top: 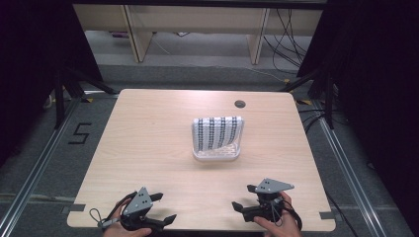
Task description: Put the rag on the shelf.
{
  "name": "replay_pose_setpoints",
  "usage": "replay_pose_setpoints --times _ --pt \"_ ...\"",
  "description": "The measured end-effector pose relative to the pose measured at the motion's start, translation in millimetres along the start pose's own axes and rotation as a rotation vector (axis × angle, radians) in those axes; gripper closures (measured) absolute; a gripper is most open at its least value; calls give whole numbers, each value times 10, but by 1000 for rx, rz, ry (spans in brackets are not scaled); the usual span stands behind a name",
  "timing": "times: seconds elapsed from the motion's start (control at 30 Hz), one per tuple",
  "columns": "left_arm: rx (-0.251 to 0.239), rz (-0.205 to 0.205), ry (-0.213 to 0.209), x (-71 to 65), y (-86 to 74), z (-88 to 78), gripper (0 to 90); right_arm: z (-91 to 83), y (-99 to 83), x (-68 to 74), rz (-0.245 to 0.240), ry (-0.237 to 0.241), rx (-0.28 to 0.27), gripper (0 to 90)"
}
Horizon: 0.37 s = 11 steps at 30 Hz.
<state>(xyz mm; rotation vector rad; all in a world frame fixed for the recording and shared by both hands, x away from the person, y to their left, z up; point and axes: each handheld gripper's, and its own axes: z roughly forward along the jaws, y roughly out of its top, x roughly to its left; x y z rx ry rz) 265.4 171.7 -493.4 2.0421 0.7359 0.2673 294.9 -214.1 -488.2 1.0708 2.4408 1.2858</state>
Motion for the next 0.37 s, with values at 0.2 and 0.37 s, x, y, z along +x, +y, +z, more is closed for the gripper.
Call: replay_pose_setpoints --times 0.2,0.37 --pt "-7 -11 7 23 -17 8 179 13 0 8 6 18 13 178" --pt "3 -5 18 68 -36 11 179 -1 -2 -19 11 -6 13 178"
